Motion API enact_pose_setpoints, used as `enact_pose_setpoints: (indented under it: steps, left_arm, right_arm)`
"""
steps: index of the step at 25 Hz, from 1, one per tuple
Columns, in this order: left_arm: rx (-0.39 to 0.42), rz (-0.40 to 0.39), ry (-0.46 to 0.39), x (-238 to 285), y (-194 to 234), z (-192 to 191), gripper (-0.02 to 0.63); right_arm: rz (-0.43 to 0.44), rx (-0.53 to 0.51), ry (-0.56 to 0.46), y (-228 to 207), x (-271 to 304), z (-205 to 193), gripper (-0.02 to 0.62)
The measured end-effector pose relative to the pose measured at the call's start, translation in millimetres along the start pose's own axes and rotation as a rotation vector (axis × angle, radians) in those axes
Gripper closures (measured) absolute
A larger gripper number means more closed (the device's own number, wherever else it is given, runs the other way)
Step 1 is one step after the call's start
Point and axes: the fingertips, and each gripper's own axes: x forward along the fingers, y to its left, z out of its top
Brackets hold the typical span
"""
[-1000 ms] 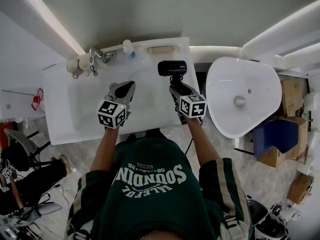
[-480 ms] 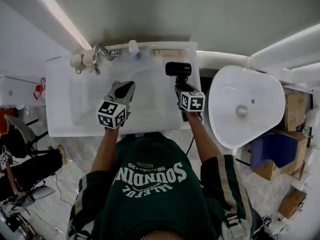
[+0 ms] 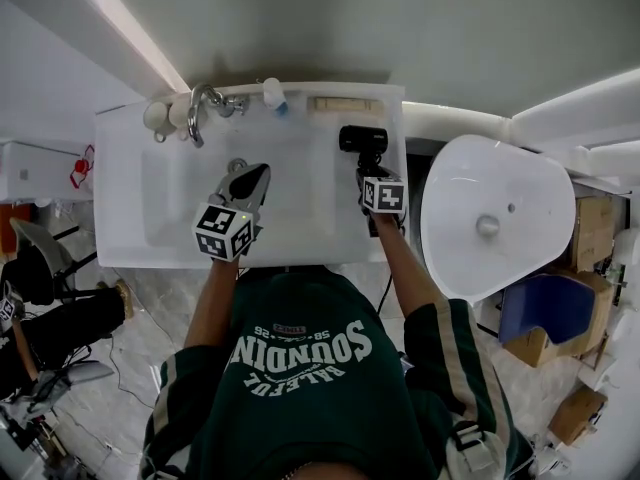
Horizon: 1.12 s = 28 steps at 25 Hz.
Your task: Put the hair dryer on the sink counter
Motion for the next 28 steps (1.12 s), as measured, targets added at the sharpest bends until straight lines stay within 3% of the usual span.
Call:
enact_pose_setpoints:
  steps: [16, 28]
  left_arm:
    - [-0.006, -0.024, 0.000, -4, 28, 7, 0.555]
    - [-0.003, -0.050, 0.001, -12, 34, 5, 0.555]
  right_arm:
    - [-0.107, -0.053, 0.071, -7, 14, -14, 0.405]
    - [-0.079, -0.036, 0.100, -3, 16, -27, 0.394]
